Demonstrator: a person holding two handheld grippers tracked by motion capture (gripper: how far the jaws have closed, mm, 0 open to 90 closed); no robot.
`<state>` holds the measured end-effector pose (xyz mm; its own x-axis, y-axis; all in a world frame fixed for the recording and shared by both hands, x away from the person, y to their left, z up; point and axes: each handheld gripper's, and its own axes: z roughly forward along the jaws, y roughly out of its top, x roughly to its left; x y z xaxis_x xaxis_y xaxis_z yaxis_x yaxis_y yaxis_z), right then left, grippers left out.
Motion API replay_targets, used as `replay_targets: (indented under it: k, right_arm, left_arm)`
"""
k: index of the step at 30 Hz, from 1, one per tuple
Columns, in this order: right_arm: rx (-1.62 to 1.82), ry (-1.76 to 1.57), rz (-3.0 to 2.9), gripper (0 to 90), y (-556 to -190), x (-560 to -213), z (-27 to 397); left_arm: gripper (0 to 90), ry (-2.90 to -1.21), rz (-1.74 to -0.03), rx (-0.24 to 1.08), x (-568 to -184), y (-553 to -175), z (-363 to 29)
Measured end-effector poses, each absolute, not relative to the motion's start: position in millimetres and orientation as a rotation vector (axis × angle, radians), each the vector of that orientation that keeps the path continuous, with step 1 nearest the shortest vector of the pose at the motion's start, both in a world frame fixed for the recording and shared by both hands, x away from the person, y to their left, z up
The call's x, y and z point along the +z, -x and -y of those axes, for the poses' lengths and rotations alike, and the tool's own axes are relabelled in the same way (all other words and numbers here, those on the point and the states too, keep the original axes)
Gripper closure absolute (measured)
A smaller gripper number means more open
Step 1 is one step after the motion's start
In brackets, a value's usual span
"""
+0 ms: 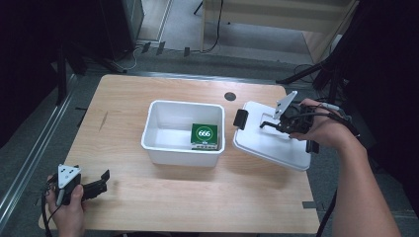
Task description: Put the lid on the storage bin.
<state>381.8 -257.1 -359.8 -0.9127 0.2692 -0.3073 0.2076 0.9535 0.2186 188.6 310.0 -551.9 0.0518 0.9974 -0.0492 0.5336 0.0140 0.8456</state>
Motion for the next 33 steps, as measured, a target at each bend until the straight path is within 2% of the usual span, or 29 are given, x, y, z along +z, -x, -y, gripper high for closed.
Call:
replay_targets:
  k: [16, 33]
  right_arm:
    - [0.302, -0.279, -2.76, 85.7, -378, -326, 232]
    - [0.315, -0.173, -2.778, 85.7, -380, -316, 179]
  left_arm:
    - [0.2, -1.608, -1.568, 0.818, -552, -189, -310]
    - [0.2, -1.606, -1.569, 0.812, -552, -189, -311]
